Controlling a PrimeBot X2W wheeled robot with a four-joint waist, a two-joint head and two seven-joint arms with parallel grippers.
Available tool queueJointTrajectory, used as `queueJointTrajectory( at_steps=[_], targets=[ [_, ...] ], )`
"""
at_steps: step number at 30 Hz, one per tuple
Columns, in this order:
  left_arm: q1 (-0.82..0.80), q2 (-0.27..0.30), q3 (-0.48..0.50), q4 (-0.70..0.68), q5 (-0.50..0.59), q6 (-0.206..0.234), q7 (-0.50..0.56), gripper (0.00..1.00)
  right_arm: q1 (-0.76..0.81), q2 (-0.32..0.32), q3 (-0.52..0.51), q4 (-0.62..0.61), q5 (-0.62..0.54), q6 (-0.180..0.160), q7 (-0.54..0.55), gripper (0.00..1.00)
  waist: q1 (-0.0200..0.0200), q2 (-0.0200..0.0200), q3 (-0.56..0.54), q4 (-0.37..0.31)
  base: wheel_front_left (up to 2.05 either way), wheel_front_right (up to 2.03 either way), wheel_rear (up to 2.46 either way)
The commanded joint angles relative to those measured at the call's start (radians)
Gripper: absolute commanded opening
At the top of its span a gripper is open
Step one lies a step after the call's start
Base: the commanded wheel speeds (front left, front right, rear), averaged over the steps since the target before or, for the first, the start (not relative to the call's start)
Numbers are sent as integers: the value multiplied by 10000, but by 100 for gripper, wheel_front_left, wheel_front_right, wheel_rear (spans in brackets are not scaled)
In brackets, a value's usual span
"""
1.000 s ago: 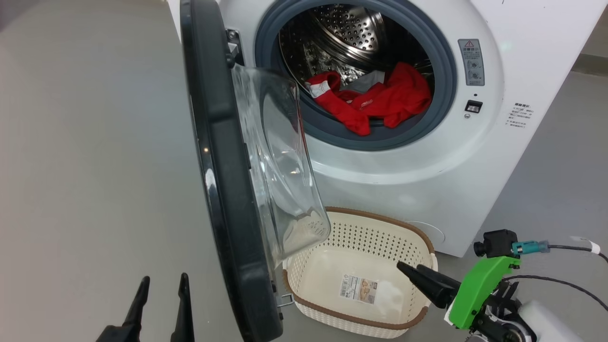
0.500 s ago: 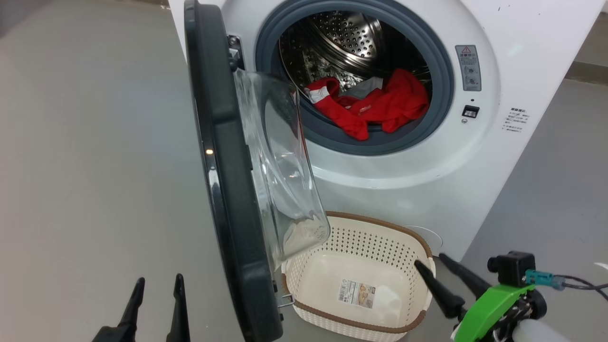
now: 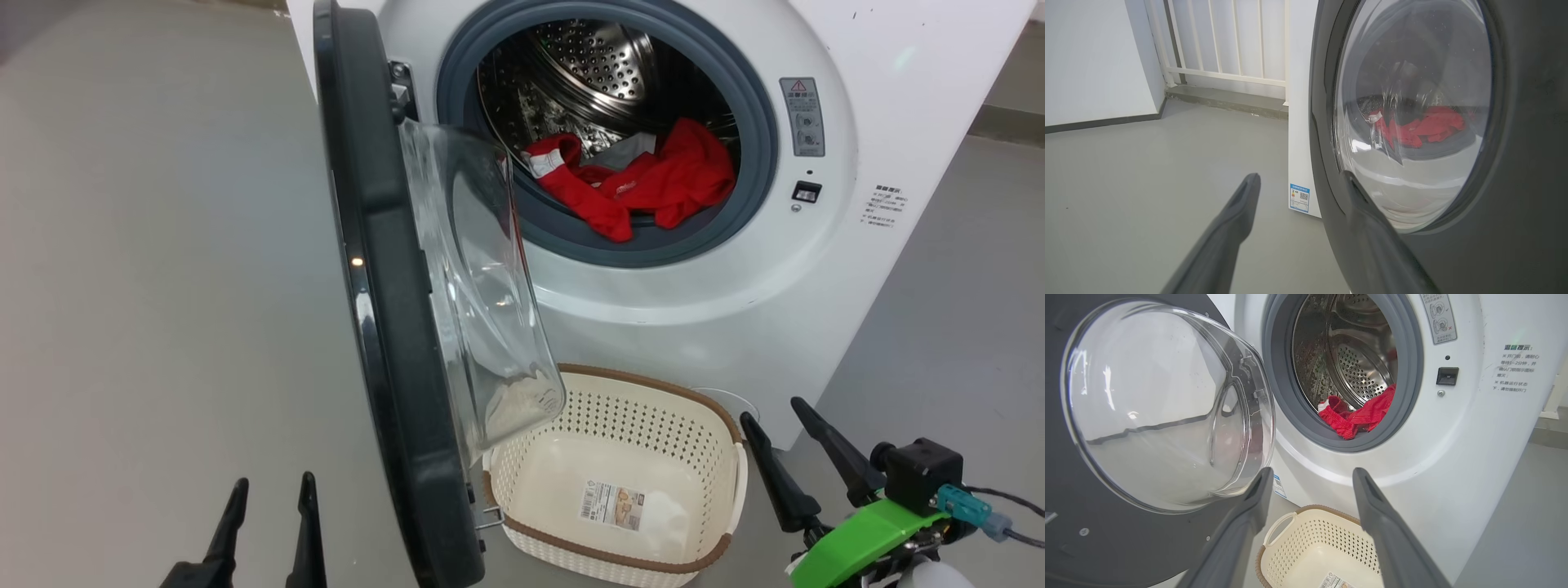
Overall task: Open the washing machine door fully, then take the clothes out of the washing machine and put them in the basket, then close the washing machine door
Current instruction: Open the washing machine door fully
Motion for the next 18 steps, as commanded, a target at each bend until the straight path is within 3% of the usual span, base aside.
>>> queueJointTrajectory(
  at_steps=[1, 18],
  targets=[
    [-171, 125, 315, -196, 79, -79, -120, 100, 66, -15, 47, -306, -188, 16, -119, 100, 0, 0, -16, 7, 0, 0, 0],
    [-158, 125, 196, -170, 42, 3, -120, 100, 658, 552, -667, 110, -1320, 16, -120, 100, 0, 0, -42, 56, 0, 0, 0]
  ],
)
